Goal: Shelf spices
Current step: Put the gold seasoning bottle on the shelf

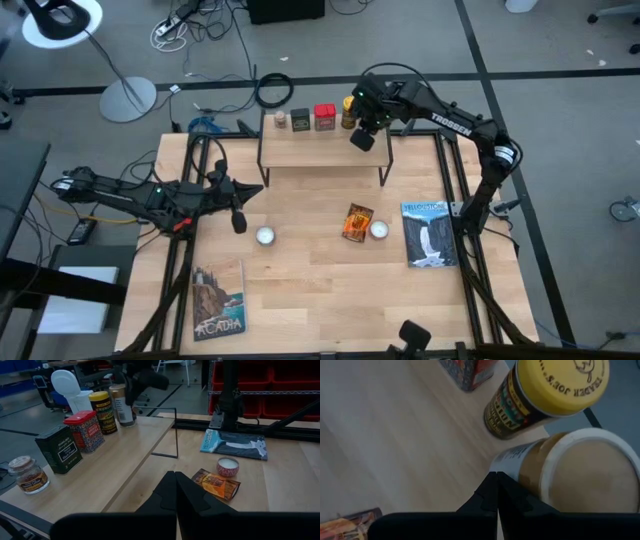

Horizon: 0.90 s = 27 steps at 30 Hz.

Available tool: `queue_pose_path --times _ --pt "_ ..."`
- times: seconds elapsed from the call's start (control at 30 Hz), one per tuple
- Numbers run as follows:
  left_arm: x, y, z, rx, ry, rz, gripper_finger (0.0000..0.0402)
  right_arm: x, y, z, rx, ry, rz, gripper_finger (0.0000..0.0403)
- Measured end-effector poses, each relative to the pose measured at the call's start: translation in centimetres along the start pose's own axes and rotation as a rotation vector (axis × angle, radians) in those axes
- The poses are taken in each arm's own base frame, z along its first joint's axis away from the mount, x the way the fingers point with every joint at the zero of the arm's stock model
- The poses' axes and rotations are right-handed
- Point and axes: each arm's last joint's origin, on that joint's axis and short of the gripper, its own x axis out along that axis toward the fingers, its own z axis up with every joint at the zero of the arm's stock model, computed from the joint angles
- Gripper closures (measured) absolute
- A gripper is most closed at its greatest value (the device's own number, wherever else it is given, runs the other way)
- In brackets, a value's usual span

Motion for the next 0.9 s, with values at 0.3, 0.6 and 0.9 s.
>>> queue_pose_path --times 0.3,0.6,0.9 --pt "0.0 0.0 0.0 0.000 0.000 0.000 0.0401 0.1 -0.5 0.1 0.009 -0.016 -0.010 0.0403" --pt "0.0 0.0 0.0 0.000 0.001 0.000 0.0401 0.2 -1.2 0.0 0.024 -0.011 -0.026 0.0403" --pt "0.0 0.0 0.0 0.000 0.000 0.000 0.0401 0.2 -1.7 0.0 0.043 -0.009 -0.034 0.0403"
